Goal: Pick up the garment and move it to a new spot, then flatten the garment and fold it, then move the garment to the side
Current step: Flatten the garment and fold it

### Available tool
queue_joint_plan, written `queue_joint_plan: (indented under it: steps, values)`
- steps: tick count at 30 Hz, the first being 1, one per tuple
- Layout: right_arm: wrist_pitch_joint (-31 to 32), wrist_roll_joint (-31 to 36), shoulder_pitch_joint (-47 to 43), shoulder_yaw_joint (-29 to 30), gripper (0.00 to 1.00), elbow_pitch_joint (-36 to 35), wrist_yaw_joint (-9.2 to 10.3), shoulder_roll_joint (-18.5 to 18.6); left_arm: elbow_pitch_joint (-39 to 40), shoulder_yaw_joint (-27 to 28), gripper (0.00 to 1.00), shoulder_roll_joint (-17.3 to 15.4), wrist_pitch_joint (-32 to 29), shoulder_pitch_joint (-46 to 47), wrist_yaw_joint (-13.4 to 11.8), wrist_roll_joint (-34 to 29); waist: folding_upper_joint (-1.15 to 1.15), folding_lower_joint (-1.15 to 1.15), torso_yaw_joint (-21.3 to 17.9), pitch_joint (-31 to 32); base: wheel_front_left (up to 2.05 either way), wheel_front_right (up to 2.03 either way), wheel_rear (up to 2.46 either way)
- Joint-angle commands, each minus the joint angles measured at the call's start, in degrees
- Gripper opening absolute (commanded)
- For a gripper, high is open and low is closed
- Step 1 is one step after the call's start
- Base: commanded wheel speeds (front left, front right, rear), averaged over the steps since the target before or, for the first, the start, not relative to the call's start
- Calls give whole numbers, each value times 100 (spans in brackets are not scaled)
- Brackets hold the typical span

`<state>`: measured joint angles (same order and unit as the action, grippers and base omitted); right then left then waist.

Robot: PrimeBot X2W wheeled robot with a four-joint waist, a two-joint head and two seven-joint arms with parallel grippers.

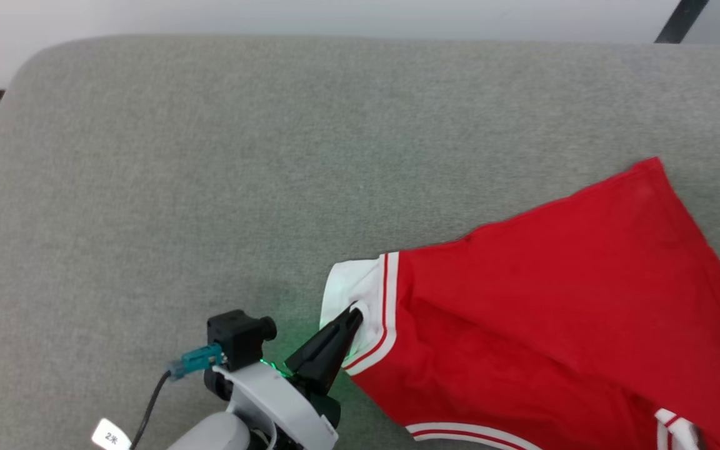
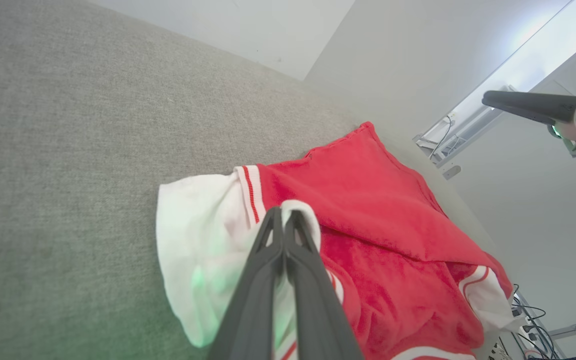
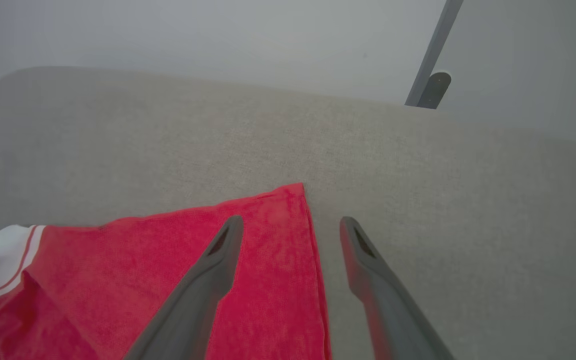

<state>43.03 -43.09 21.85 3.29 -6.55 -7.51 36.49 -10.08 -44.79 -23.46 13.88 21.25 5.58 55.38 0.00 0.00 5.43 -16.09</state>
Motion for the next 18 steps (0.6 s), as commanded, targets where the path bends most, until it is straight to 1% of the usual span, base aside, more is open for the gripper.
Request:
queue_joint_plan:
  steps: [1,2,3,4,6,9,13,18]
  values:
    - [-16,157,356,-281,100,246,4,-10,2,-16,0,24,18,87,46,-33,0,0,108,-116,0,0,0]
    - [-16,157,356,-281,100,246,4,-10,2,-16,0,24,18,87,46,-33,0,0,108,-116,0,0,0]
    - [-31,356,807,-683,100,690,4,25,-8,-32,0,62,21,147,62,-53,0,0,184,-184,0,0,0]
    - [-31,356,807,-683,100,690,4,25,-8,-32,0,62,21,147,62,-53,0,0,184,-184,0,0,0]
    - [-8,411,1179,-1036,100,1203,4,-11,-25,-59,0,87,25,210,83,-67,0,0,264,-256,0,0,0]
    - [-59,482,1576,-1461,100,1905,4,41,-43,-95,0,129,32,297,102,-70,0,0,382,-367,0,0,0]
    - [-194,435,1868,-1838,100,2700,5,88,-48,-141,0,180,41,370,139,-43,0,0,494,-528,0,0,0]
    - [-392,342,2006,-2205,100,3366,5,201,-81,-162,0,224,61,456,151,-68,0,0,549,-685,0,0,0]
